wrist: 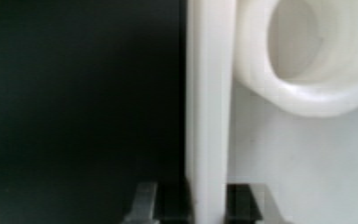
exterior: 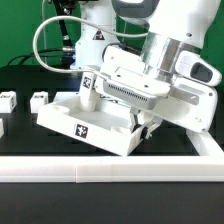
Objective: Assemble square table
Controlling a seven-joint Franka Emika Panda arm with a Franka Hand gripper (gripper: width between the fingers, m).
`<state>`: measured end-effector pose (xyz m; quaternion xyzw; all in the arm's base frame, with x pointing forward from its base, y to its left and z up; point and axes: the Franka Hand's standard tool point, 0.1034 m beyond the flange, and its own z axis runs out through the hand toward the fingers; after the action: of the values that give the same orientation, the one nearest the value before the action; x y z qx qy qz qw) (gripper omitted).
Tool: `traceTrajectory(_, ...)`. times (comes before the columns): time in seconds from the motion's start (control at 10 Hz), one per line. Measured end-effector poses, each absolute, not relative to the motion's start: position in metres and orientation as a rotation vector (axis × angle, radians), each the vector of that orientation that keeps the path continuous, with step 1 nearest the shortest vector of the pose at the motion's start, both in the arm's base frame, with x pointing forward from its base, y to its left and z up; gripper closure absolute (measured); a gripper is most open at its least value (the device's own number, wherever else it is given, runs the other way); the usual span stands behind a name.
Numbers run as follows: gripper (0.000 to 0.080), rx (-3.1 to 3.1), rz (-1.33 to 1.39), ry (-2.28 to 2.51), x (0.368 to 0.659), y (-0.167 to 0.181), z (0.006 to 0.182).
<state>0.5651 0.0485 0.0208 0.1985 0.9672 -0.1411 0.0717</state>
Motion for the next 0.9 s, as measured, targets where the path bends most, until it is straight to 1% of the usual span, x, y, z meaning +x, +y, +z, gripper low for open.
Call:
traceTrajectory(0.1, 0.0736, 0.524, -0.435, 2.927, 0.565, 0.045, 0.021)
traceTrajectory(0.6, 0.0736, 0.543, -0.413, 2.921, 0.566, 0.041, 0.019)
traceTrajectory(0.8, 0.0736, 0.505, -0.285, 2.893, 0.570, 0.045, 0.019)
traceTrajectory(0.9, 0.0736, 0.490, -0.194, 2.872, 0.570, 0.053, 0.019)
